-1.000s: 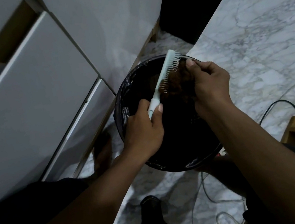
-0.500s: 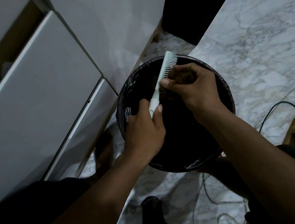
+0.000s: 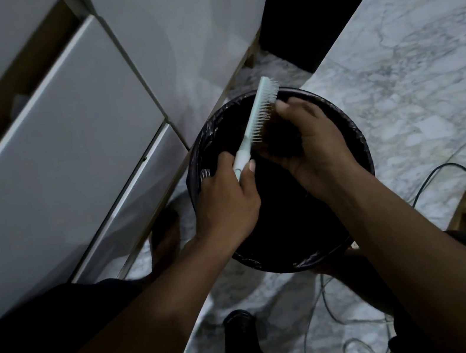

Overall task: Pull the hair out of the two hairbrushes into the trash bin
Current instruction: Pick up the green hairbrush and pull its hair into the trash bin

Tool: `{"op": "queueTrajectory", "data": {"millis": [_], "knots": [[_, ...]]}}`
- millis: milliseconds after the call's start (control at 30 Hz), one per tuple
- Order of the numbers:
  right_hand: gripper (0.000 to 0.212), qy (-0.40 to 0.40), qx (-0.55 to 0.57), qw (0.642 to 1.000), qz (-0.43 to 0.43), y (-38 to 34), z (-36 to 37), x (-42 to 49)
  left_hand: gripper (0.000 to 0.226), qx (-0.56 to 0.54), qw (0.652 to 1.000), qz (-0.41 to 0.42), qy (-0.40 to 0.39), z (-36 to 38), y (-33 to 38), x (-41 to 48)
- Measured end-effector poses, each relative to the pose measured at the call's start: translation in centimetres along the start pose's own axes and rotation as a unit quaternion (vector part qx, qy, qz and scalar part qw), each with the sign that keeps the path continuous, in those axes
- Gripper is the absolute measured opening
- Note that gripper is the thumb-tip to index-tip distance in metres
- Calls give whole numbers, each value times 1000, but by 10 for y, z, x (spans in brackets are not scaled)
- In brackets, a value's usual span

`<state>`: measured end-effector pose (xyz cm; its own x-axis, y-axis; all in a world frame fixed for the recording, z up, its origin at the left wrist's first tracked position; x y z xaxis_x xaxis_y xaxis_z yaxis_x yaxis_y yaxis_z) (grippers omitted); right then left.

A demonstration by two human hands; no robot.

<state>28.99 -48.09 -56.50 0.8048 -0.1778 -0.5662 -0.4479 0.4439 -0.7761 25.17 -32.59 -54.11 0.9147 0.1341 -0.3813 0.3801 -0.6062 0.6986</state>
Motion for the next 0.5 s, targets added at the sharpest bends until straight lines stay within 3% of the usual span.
{"op": "queueTrajectory", "data": {"millis": [67, 133, 267, 500], "knots": [[71, -26, -91, 994, -62, -11, 5, -1, 23, 8, 1000, 15, -2, 1, 3, -2], [78, -22, -184, 973, -136, -21, 5, -4, 21, 10, 1000, 24, -8, 2, 7, -5], [58, 31, -253, 950, -179, -29, -5, -6, 25, 14, 999, 18, -29, 7, 8, -8], [19, 65, -184, 971, -135, -22, -17, -3, 27, -6, 999, -10, -47, 11, 3, -9]]}}
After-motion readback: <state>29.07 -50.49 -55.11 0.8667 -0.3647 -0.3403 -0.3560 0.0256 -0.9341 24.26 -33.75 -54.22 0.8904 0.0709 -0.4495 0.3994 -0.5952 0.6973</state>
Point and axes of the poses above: each hand's wrist, its own x-axis towards the middle knuckle, its own z-axis out of the palm, y = z × x, the point moved 10 cm from there along x, towards the middle knuckle, and after that the axes turned 8 degrees about -z, right-handed, at the moved point
